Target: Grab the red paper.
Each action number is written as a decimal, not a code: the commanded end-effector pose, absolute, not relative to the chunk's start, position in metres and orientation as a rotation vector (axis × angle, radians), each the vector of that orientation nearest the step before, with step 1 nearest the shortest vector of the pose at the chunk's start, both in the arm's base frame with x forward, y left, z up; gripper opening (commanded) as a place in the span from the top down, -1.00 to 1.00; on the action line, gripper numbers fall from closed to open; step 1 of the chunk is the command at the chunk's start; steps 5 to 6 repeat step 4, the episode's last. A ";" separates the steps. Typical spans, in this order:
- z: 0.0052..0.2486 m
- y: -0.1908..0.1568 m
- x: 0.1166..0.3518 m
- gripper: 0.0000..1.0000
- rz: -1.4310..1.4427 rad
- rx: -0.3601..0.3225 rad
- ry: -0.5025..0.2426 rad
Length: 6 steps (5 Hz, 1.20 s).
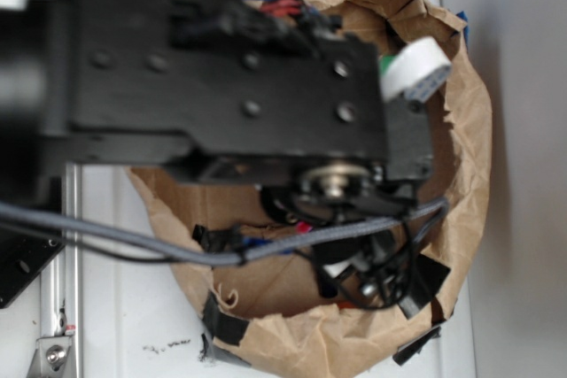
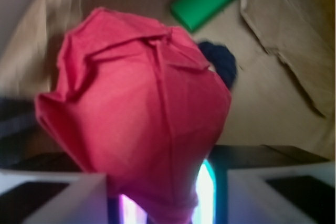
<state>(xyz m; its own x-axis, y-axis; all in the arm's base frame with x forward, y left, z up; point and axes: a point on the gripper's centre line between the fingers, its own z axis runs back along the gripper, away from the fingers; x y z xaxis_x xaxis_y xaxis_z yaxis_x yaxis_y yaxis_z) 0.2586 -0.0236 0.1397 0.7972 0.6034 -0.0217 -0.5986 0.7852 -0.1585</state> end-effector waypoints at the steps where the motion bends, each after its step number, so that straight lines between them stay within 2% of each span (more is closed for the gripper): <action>1: 0.190 0.016 0.233 1.00 0.615 -0.153 -0.114; 3: 0.192 0.029 0.238 1.00 0.599 -0.137 -0.143; 4: 0.190 0.026 0.238 1.00 0.609 -0.110 -0.159; 6: 0.190 0.026 0.238 1.00 0.609 -0.110 -0.159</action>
